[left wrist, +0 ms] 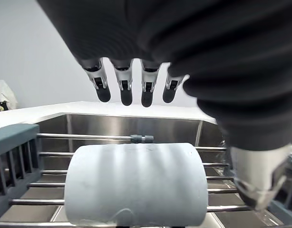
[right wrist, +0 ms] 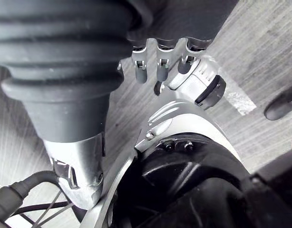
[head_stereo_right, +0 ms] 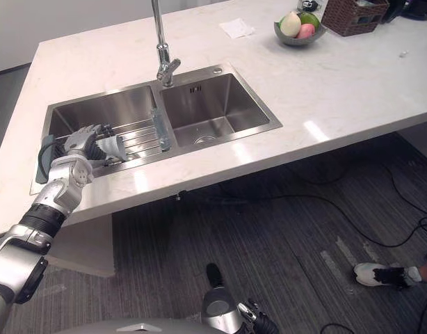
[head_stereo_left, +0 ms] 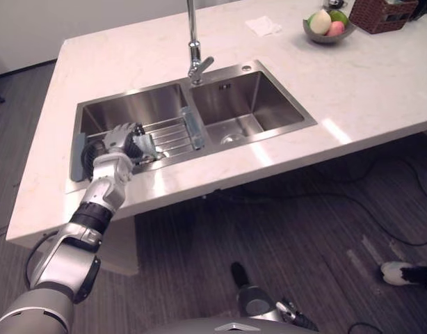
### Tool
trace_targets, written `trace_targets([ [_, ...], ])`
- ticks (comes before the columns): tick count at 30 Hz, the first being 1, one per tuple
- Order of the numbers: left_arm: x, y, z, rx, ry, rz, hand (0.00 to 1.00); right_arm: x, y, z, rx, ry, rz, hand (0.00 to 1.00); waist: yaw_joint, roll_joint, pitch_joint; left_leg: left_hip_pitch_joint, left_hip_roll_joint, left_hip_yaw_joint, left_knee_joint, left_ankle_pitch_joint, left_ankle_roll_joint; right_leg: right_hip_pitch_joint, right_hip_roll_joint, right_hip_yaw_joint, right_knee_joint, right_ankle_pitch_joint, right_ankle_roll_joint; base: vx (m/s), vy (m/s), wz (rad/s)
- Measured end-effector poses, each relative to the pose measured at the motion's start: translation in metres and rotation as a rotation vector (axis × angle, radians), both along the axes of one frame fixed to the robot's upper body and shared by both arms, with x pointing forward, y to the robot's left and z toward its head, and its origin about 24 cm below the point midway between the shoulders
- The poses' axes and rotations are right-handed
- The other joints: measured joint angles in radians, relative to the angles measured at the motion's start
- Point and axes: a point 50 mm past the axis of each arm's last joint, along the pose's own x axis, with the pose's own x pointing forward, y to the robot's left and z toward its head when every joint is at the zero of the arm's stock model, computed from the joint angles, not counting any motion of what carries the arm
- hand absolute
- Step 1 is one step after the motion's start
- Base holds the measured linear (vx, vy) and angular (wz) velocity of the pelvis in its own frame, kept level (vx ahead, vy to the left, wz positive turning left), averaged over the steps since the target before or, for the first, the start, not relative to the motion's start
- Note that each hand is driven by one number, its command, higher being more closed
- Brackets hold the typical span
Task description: Walk over to the sink, pick up the cup, carry it to the dishwasher, place the cup inside the dishwasher, then close the dishwasher door
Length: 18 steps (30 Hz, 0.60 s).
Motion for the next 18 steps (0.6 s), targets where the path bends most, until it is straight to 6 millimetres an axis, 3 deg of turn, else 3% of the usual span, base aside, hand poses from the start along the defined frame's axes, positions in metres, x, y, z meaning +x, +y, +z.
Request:
trace_targets([
  [9, 0.005, 0.013, 0.01, 0.08, -0.044, 0.079, 0.0, -0.003, 0.001, -0.001, 0.002, 0.004, -0.014, 0.0, -0.016, 0.008, 0.006, 0.002, 0.0, 0.033, 0.0, 0.004, -0.007, -0.014, 0.012, 0.02, 0.004, 0.009, 0.008, 0.0, -0.023, -0.08],
  [18, -0.002, 0.023, -0.024, 0.175, 0.096, 0.141, 0.0, -0.009, 0.001, -0.001, 0.003, 0.019, -0.015, 0.0, -0.023, -0.001, 0.011, 0.009, -0.006, 0.066, 0.002, -0.004, 0.0, -0.021, 0.015, 0.047, 0.0, 0.006, 0.0, -0.06, -0.046, -0.1],
])
